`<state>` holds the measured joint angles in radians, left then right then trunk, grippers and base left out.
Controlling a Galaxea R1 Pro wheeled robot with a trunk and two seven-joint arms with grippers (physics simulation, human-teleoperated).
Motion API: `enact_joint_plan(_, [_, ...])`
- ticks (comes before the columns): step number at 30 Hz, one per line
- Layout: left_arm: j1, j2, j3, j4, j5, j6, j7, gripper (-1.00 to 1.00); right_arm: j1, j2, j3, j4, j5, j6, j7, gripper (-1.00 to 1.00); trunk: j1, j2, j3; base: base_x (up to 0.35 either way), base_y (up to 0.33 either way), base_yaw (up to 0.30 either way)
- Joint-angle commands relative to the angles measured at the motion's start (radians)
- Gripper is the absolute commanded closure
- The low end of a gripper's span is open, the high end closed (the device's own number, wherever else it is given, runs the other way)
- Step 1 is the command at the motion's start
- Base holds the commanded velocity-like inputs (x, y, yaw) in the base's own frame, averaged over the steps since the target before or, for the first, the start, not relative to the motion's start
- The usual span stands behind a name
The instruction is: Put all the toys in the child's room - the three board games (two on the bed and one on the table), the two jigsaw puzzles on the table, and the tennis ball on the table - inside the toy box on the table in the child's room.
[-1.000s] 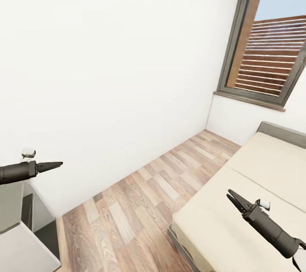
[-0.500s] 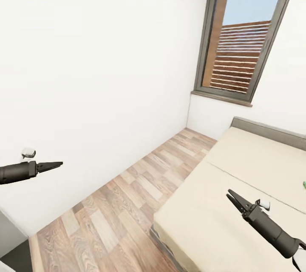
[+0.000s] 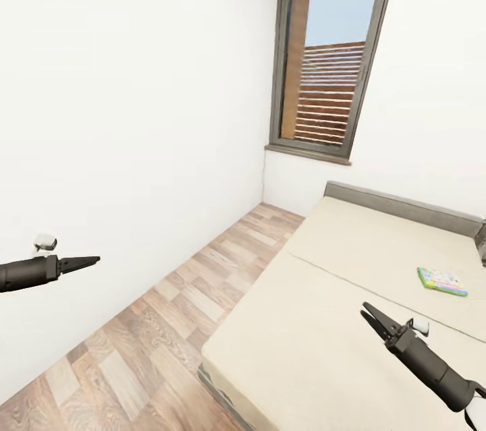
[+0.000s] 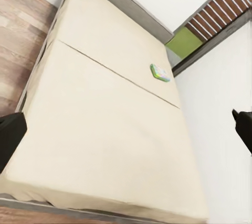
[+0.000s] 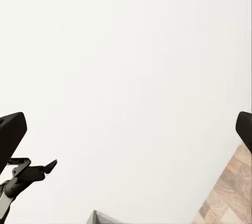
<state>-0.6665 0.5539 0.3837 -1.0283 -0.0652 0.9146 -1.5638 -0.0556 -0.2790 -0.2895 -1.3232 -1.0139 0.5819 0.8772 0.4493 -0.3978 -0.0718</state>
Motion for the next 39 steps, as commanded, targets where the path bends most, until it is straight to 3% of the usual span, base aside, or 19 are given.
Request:
enact_joint_plan(1, [-0.001,0.000,0.001,-0.001,-0.007,0.010,-0.007,-1.00,-0.001,0.000,0.000,0.002,-0.006,0.007,0.000,-1.00,0.001,-0.002,-0.001,0.000,-0.074,-0.267])
enact_joint_plan(10, [-0.001,0.000,0.001,-0.001,-0.007,0.010,-0.007,-1.00,-0.002,0.000,-0.001,0.013,-0.006,0.007,0.000,-1.00,0.001,-0.002,0.006,0.000,-0.017,-0.266])
enact_joint_plan(19, [-0.001,-0.002,0.001,0.000,-0.007,0.010,-0.007,-1.00,-0.003,0.000,-0.026,0.020,-0.006,0.007,-0.001,-1.00,0.001,-0.002,0.014,0.000,-0.001,-0.266])
enact_joint_plan(22, [-0.001,-0.016,0.001,0.000,-0.009,0.012,-0.007,-1.00,-0.003,0.000,-0.027,0.021,-0.006,0.007,-0.001,-1.00,0.001,-0.002,0.016,0.000,0.000,-0.266])
enact_joint_plan(26, [-0.001,-0.073,-0.005,0.001,-0.026,0.012,0.014,-1.00,-0.003,0.000,-0.028,0.022,-0.005,0.007,-0.002,-1.00,0.001,-0.002,0.019,0.000,0.000,-0.265])
enact_joint_plan(28, [-0.002,-0.130,-0.032,0.001,-0.058,0.013,0.100,-1.00,-0.006,0.000,-0.030,0.042,-0.004,0.006,-0.007,-1.00,0.001,-0.002,0.021,0.000,0.000,-0.263])
enact_joint_plan(29, [-0.002,-0.146,-0.040,0.001,-0.065,0.013,0.126,-1.00,-0.007,0.000,-0.030,0.051,-0.004,0.005,-0.009,-1.00,0.001,-0.002,0.022,0.000,0.000,-0.262])
enact_joint_plan(31, [-0.006,-0.196,-0.061,0.001,-0.082,0.013,0.213,-1.00,-0.011,0.000,-0.032,0.082,-0.003,-0.001,-0.014,-1.00,0.001,-0.002,0.024,0.000,0.000,-0.262])
enact_joint_plan(33, [-0.013,-0.280,-0.080,0.002,-0.093,0.014,0.348,-1.00,-0.014,-0.001,-0.038,0.131,-0.002,-0.029,-0.023,-1.00,0.001,-0.002,0.025,0.000,0.000,-0.261])
enact_joint_plan(34, [-0.014,-0.302,-0.082,0.002,-0.095,0.015,0.386,-1.00,-0.015,-0.001,-0.039,0.141,-0.002,-0.038,-0.025,-1.00,0.001,-0.002,0.026,0.000,0.000,-0.260])
enact_joint_plan(36, [-0.015,-0.377,-0.089,0.003,-0.096,0.015,0.545,-1.00,-0.016,-0.001,-0.042,0.165,-0.001,-0.063,-0.033,-1.00,0.001,-0.002,0.028,0.000,0.000,-0.260])
enact_joint_plan(39, [-0.016,-0.423,-0.092,0.003,-0.094,0.014,0.683,-1.00,-0.016,-0.002,-0.044,0.175,0.001,-0.075,-0.037,-1.00,0.001,-0.002,0.030,0.000,0.000,-0.260])
